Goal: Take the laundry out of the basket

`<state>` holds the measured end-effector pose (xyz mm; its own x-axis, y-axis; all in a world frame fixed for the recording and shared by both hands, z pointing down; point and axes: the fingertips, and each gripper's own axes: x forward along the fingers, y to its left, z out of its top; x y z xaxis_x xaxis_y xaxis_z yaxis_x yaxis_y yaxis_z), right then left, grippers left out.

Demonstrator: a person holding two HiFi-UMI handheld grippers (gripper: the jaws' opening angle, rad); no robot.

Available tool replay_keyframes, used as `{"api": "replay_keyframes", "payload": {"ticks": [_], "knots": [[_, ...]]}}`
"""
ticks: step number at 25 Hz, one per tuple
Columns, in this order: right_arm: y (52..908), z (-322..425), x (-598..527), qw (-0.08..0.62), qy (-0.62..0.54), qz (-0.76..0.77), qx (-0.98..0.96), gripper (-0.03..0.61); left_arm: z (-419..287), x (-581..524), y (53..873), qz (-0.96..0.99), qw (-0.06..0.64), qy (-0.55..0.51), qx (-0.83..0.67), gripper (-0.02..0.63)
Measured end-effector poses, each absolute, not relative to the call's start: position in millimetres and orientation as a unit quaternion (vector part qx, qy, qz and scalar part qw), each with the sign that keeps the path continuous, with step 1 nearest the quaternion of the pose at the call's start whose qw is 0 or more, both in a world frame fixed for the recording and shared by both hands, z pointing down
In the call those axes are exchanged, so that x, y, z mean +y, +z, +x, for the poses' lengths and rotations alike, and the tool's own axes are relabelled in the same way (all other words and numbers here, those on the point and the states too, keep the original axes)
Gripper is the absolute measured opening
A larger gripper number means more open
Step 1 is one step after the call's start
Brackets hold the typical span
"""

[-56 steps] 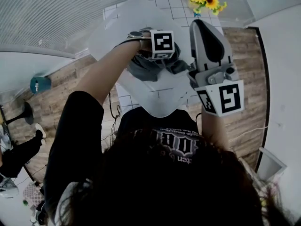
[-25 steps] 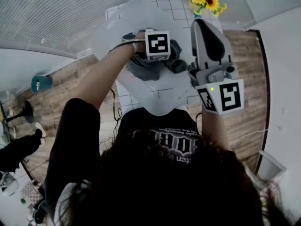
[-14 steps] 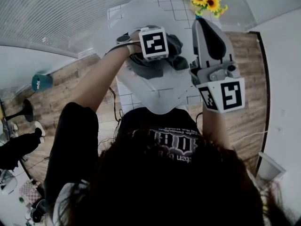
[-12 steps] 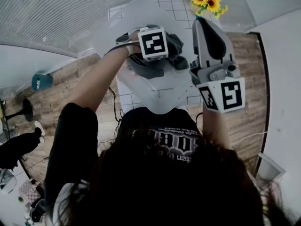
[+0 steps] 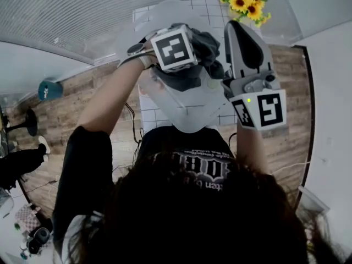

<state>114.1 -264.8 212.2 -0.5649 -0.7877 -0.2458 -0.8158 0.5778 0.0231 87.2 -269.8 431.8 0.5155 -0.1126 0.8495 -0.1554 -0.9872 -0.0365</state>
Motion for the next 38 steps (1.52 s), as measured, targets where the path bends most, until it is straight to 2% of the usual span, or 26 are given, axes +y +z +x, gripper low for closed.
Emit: {"api": "replay_keyframes", "payload": {"ticks": [16, 38], "knots": [[203, 97, -274, 0.081, 0.064, -0.446, 0.889, 0.028, 63, -289, 327, 0.894, 0.051, 0.357, -0.266, 0.198], [127, 72, -245, 0.137, 0.119, -0.385, 0.905, 0.028, 14, -267, 192, 0.875, 0.004, 0.268, -0.403, 0.198]]}}
